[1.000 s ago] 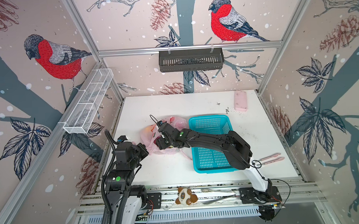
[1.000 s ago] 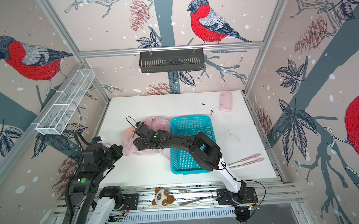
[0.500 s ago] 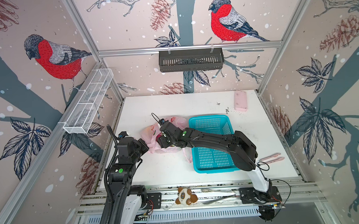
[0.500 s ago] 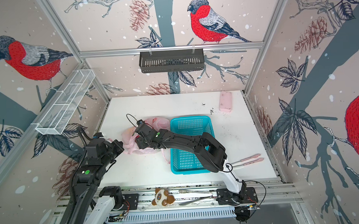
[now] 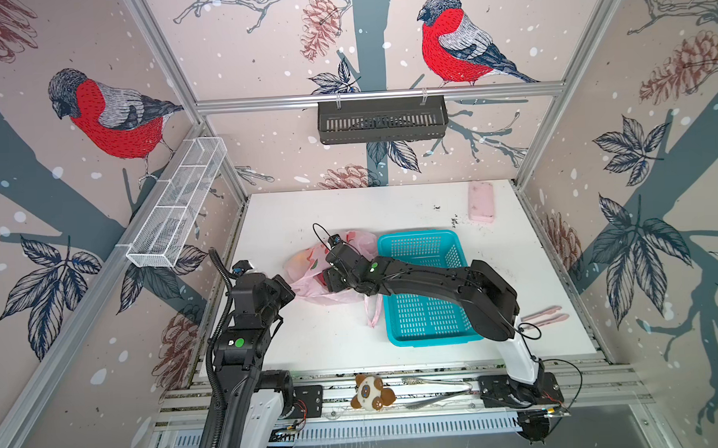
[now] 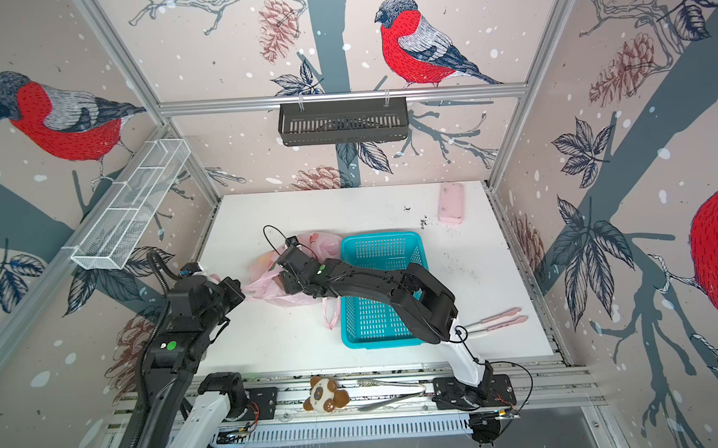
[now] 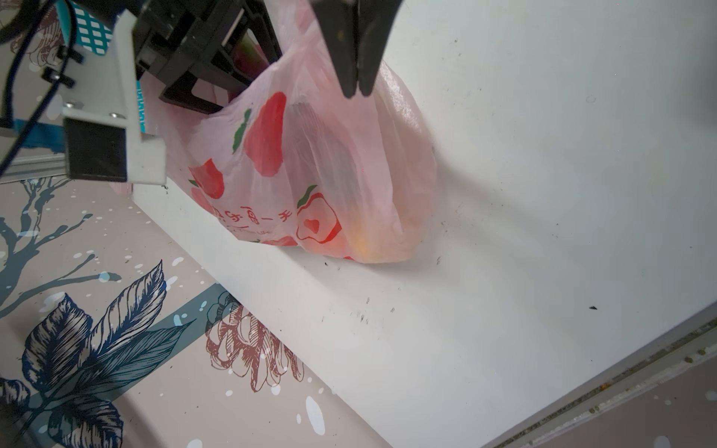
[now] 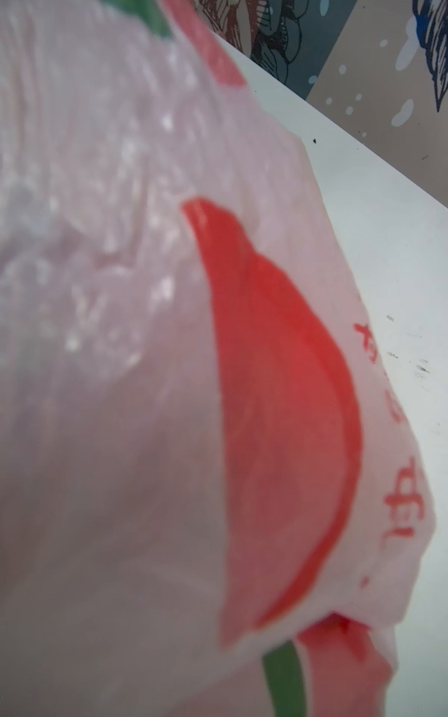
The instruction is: Untie the knot of the plastic bag and take out the fruit
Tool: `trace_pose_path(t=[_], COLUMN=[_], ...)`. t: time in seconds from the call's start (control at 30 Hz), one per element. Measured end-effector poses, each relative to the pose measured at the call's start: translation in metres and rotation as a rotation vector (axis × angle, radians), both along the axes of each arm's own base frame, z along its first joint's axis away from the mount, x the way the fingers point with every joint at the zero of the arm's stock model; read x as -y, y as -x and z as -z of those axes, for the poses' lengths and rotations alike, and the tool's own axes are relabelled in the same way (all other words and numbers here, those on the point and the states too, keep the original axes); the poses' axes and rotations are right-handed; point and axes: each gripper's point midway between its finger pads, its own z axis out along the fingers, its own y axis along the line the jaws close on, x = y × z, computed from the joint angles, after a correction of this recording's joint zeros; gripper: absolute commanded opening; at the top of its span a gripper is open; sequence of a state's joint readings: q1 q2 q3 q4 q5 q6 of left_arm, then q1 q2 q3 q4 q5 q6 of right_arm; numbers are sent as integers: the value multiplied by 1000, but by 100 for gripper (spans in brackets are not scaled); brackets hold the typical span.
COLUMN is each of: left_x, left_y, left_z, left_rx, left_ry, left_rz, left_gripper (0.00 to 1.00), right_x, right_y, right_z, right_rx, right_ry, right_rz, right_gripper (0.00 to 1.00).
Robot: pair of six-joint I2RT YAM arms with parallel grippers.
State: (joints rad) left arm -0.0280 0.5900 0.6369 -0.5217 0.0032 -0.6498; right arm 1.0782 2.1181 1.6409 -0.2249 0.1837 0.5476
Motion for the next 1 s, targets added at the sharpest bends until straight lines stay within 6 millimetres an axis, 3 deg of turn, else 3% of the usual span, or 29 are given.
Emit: trace_pose_path(t=[0.2,0.47,1.0], left_x=[-5,-6,-4], left_y=[0,0,-37], left_z=[-16,-1,-5], left_rx=[29,-14,12], left_ry=[-35,-50,-59], left_rz=[-9,-6,2], left_gripper=[0,0,0], right_x=[4,3,-15], right_y=[-4,-2,38], right_z=[0,-22,-58], right_rx=[4,35,152], right_ry=[-13,-49,-62], right_rz=[10,-25,-216], right_gripper=[59,58,56])
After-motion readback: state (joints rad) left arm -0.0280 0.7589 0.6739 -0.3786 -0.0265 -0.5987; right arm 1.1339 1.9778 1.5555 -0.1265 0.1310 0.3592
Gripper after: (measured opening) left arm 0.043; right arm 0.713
